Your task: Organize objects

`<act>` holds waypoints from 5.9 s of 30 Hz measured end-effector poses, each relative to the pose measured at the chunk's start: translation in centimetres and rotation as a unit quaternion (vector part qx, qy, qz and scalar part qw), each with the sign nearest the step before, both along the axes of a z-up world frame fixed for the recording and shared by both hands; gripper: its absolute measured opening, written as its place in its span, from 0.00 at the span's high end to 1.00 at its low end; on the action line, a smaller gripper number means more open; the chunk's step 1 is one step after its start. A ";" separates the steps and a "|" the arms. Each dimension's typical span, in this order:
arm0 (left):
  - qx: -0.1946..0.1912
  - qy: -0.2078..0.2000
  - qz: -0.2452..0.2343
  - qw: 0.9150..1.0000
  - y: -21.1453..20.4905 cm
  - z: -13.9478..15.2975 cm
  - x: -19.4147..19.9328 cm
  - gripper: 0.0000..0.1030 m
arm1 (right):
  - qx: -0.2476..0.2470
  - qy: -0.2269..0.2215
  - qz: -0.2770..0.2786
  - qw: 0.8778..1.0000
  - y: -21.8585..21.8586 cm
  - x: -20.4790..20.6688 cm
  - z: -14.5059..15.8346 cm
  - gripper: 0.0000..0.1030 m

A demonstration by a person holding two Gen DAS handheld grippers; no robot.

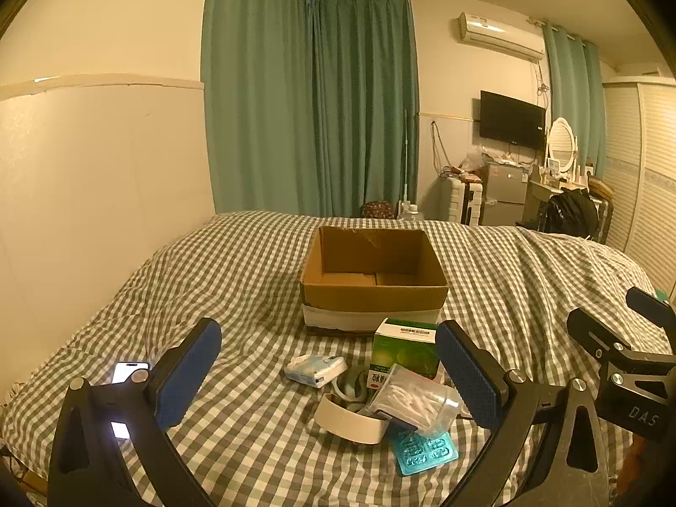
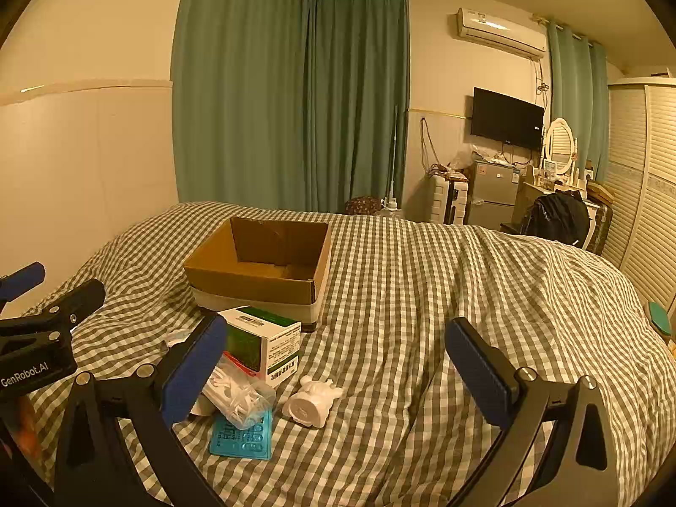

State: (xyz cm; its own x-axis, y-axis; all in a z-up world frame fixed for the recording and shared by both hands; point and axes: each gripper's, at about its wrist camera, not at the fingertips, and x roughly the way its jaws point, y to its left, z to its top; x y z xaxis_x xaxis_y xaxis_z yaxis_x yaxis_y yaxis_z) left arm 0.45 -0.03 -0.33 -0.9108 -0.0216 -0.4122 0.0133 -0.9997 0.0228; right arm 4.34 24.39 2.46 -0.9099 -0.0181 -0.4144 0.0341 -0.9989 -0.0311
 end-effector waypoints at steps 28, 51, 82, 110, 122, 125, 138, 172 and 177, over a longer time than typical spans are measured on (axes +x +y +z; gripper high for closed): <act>-0.003 0.003 -0.003 1.000 0.0 0.1 0.3 0.00 | -0.010 0.004 0.007 1.000 -0.2 0.1 0.2 0.00; -0.004 0.003 -0.003 1.000 -0.1 0.2 0.4 0.00 | -0.010 0.004 0.011 1.000 -0.3 0.1 0.0 0.00; -0.005 0.005 -0.004 1.000 -0.2 0.2 0.5 0.00 | 0.001 0.008 0.023 1.000 -0.7 0.7 0.0 0.00; -0.066 -0.212 0.003 0.975 -0.4 -13.2 -7.0 0.00 | 0.035 -0.200 0.042 0.978 0.3 -9.0 -11.5 0.06; -0.095 -0.234 -0.043 0.966 2.3 -15.3 -10.1 0.00 | 0.038 -0.281 0.054 0.957 -1.4 -13.5 -15.5 0.20; -0.108 -0.249 -0.056 0.961 3.2 -16.3 -11.4 0.00 | 0.032 -0.297 0.059 0.953 -1.5 -14.2 -16.3 0.24; -0.048 -0.248 -0.082 0.964 1.6 -14.9 -9.7 0.16 | 0.014 -0.265 0.065 0.962 0.5 -11.5 -14.0 0.40; -0.028 -0.118 -0.086 0.989 0.0 -4.4 -30.7 0.17 | -0.031 -0.108 0.177 0.978 -4.4 -30.5 1.7 0.40; -0.034 -0.148 -0.100 0.983 1.2 -8.2 -32.8 0.16 | -0.045 -0.142 0.170 0.974 -4.4 -34.1 -2.0 0.40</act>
State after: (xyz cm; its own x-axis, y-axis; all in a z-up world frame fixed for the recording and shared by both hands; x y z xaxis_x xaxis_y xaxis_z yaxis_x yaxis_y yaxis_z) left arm -32.36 1.14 -8.48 -0.7397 0.1088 -0.6641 -0.2003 -0.9777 0.0630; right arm -29.76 19.98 0.51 -0.6943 -0.3463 -0.6308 0.3583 -0.9266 0.1143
